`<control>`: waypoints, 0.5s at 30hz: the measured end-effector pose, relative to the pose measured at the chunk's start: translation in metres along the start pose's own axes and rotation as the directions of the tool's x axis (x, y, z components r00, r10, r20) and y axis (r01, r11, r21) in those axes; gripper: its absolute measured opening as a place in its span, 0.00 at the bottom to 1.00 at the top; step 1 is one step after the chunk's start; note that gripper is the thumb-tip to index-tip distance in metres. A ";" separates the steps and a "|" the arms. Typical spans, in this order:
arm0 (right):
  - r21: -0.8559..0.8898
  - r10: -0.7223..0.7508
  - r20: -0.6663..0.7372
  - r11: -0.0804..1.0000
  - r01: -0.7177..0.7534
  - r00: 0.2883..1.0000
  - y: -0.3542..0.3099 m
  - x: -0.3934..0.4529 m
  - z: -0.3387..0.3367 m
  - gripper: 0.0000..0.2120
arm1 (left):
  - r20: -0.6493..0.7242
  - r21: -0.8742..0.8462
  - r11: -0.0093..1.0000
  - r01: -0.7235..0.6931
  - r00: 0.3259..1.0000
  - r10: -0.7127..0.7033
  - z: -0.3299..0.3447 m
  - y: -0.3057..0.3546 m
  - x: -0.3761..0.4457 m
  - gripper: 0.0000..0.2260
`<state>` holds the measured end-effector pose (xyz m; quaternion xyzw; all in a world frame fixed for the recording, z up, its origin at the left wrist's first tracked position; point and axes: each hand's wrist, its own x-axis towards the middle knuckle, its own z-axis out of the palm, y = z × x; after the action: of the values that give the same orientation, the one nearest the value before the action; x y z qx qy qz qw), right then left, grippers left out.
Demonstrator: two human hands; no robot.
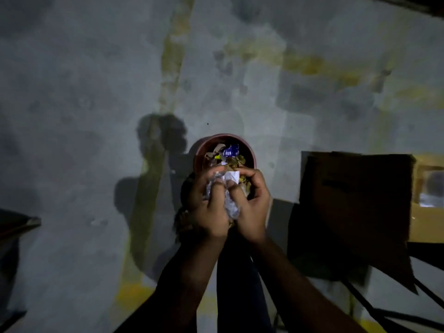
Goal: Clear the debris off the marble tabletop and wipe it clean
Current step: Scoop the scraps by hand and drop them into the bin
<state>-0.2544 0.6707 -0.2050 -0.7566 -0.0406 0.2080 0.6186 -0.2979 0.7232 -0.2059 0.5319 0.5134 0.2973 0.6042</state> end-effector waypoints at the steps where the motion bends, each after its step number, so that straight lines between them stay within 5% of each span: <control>1: -0.006 0.005 0.013 1.000 -0.005 1.000 0.022 0.014 0.003 0.11 | -0.012 0.000 1.000 -0.012 1.000 0.012 0.007 -0.021 0.013 0.12; 6: 0.016 0.058 0.068 0.998 -0.059 0.996 0.149 0.087 0.017 0.13 | 0.102 0.056 0.998 0.009 0.995 -0.014 0.047 -0.135 0.077 0.12; 10: -0.124 -0.023 0.158 0.991 0.043 0.987 0.236 0.142 0.025 0.14 | 0.100 0.074 0.996 0.060 0.993 -0.067 0.072 -0.225 0.127 0.22; 15: -0.381 -0.064 0.429 0.891 0.245 0.901 0.312 0.185 0.028 0.21 | 0.312 0.222 0.956 -0.193 0.943 0.118 0.065 -0.294 0.171 0.19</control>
<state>-0.1576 0.6826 -0.5557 -0.8076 -0.2735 0.2953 0.4310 -0.2411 0.7806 -0.5431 0.6813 0.4069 0.1948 0.5765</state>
